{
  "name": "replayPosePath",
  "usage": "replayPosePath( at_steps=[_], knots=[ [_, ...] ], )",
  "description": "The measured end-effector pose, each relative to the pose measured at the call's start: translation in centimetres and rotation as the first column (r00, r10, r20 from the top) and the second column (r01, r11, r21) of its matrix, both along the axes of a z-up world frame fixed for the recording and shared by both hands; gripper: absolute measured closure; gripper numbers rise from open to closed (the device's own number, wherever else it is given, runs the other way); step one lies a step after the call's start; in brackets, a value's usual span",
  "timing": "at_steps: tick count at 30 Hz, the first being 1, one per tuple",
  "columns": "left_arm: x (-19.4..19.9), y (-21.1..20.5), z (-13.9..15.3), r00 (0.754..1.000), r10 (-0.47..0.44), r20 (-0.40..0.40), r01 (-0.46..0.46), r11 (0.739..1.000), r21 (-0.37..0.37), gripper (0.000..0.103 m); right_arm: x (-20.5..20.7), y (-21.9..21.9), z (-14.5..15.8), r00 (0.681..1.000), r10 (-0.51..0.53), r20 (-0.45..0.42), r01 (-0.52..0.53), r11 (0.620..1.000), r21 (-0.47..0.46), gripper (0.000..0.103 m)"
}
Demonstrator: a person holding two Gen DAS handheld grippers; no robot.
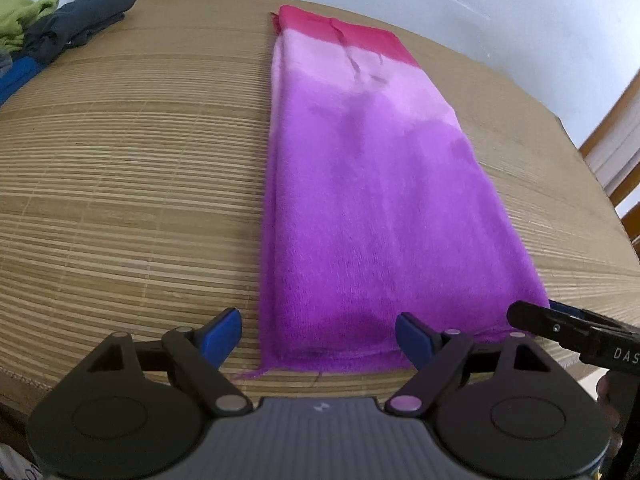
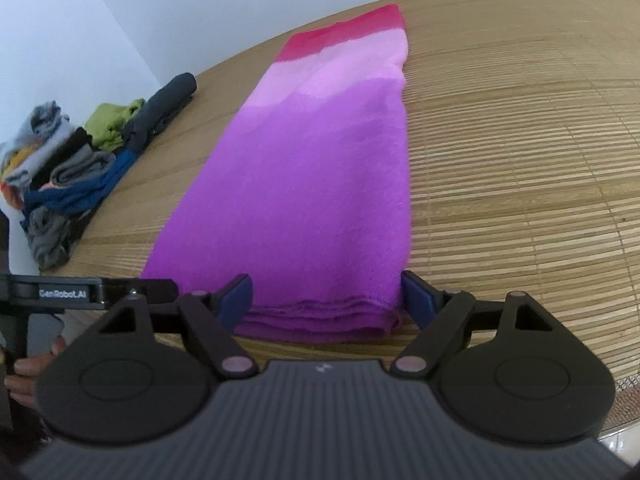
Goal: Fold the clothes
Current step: 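Grasp the purple end of the strip with both grippers, then lift the purple end and fold it over onto the strip toward the red end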
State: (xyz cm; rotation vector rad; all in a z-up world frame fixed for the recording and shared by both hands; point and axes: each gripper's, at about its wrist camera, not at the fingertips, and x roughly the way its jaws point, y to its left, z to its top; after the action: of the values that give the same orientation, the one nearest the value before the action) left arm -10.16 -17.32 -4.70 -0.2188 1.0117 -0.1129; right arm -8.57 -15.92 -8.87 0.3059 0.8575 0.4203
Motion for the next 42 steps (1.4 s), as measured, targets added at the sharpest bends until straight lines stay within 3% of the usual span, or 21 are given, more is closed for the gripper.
replayPosePath(
  at_steps=[2,5,6,8,12,14,17,22,23,25,26,27,28,32,37,42],
  knots=[
    [0.3,-0.5,-0.1,1.000,0.010,0.010,-0.010,0.999,0.037,0.020,0.3,0.0,0.0,1.000,-0.005,0.000,0.005,1.000,0.001,0.021],
    [0.6,-2.4,-0.2,0.999,-0.002,0.035,-0.004,0.982,0.188,0.039,0.8,0.7,0.2,1.000,0.015,0.013,-0.014,0.998,-0.064,0.026],
    [0.6,-2.9,-0.1,0.999,-0.013,0.044,0.004,0.980,0.197,0.049,0.9,1.0,0.3,0.999,0.025,0.023,-0.022,0.995,-0.101,0.032],
    [0.7,-3.3,0.0,0.999,-0.004,0.050,-0.005,0.984,0.180,0.058,1.0,1.6,0.4,0.998,0.054,0.042,-0.046,0.985,-0.163,0.038],
    [0.7,-4.1,0.0,0.998,-0.003,0.061,-0.008,0.983,0.181,0.070,1.0,1.6,0.4,0.996,0.060,0.059,-0.047,0.978,-0.202,0.054],
    [0.8,-4.3,0.0,0.998,0.001,0.064,-0.013,0.981,0.191,0.069,1.0,1.7,0.4,0.995,0.076,0.068,-0.058,0.972,-0.228,0.058],
    [0.4,-4.2,-0.2,0.997,0.028,0.070,-0.042,0.979,0.197,0.051,1.0,2.1,0.4,0.991,0.107,0.076,-0.083,0.959,-0.270,0.058],
    [0.3,-4.3,-0.4,0.995,0.041,0.090,-0.057,0.981,0.186,0.051,1.1,2.5,0.5,0.989,0.124,0.081,-0.095,0.951,-0.293,0.057],
    [0.2,-4.3,-0.4,0.995,0.036,0.095,-0.053,0.981,0.185,0.056,1.0,2.5,0.5,0.988,0.129,0.085,-0.099,0.949,-0.298,0.058],
    [0.2,-4.5,-0.3,0.995,0.031,0.100,-0.048,0.984,0.172,0.064,0.9,2.6,0.4,0.986,0.137,0.095,-0.103,0.948,-0.302,0.059],
    [0.2,-4.5,-0.3,0.994,0.030,0.100,-0.046,0.986,0.161,0.073,0.9,2.5,0.4,0.985,0.141,0.100,-0.105,0.948,-0.300,0.061],
    [0.1,-4.6,-0.2,0.995,0.030,0.100,-0.045,0.988,0.150,0.083,0.9,2.4,0.4,0.984,0.146,0.103,-0.110,0.950,-0.293,0.071],
    [0.1,-4.7,-0.2,0.995,0.031,0.099,-0.044,0.989,0.140,0.086,0.9,2.3,0.4,0.983,0.151,0.101,-0.118,0.954,-0.277,0.084],
    [-0.1,-4.4,-0.2,0.995,0.039,0.092,-0.047,0.994,0.095,0.091,1.2,1.6,0.5,0.985,0.154,0.076,-0.134,0.966,-0.222,0.087],
    [-0.7,-2.5,-0.4,0.995,0.082,0.058,-0.080,0.996,-0.044,0.093,1.3,-0.6,0.7,0.993,0.117,0.023,-0.114,0.988,-0.107,0.089],
    [-1.8,-1.6,0.2,0.996,0.081,0.028,-0.077,0.991,-0.107,0.093,0.2,-2.0,1.4,0.990,0.143,0.011,-0.142,0.987,-0.075,0.089]
  ],
)
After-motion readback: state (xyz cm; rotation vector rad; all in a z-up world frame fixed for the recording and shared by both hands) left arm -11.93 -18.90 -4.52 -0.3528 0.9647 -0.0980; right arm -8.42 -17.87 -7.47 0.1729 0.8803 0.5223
